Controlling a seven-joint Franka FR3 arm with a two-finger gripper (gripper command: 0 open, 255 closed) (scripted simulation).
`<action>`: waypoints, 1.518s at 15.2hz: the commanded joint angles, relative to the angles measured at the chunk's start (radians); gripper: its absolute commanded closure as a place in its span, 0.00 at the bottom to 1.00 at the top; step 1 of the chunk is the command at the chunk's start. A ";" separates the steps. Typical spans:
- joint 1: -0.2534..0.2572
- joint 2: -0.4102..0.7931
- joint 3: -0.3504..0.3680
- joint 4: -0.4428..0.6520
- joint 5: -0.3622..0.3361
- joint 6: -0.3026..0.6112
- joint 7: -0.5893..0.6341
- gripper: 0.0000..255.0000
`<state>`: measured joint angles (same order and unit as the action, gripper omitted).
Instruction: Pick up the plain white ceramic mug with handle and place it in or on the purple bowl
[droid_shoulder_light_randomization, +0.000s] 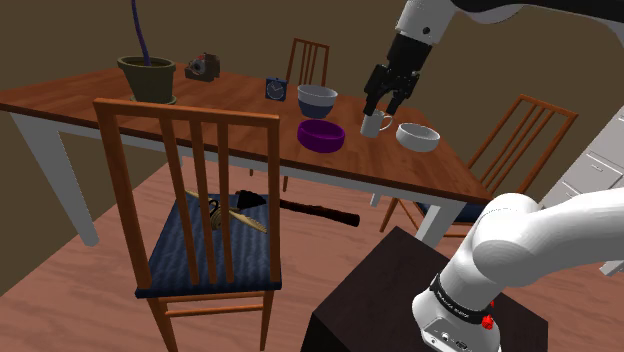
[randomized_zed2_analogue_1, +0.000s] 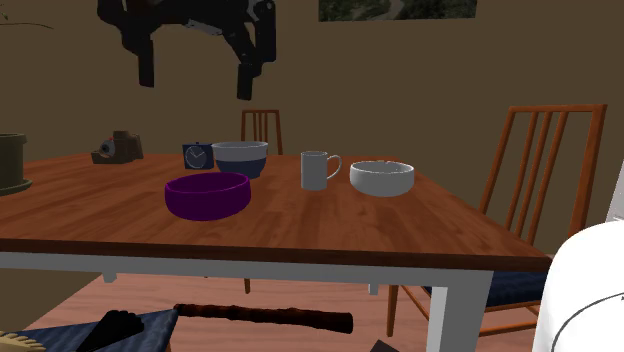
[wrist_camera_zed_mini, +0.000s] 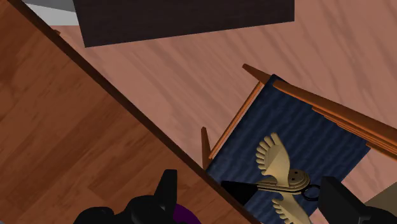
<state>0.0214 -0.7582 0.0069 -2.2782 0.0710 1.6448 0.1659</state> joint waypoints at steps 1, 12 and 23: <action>0.000 0.000 0.000 0.000 0.000 0.000 0.000 0.00; -0.055 0.232 -0.194 0.089 -0.100 0.118 -0.239 0.00; -0.090 0.563 -0.370 0.321 -0.086 0.197 -0.484 0.00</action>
<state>-0.0658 -0.2337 -0.3476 -1.9870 -0.0227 1.8352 -0.2935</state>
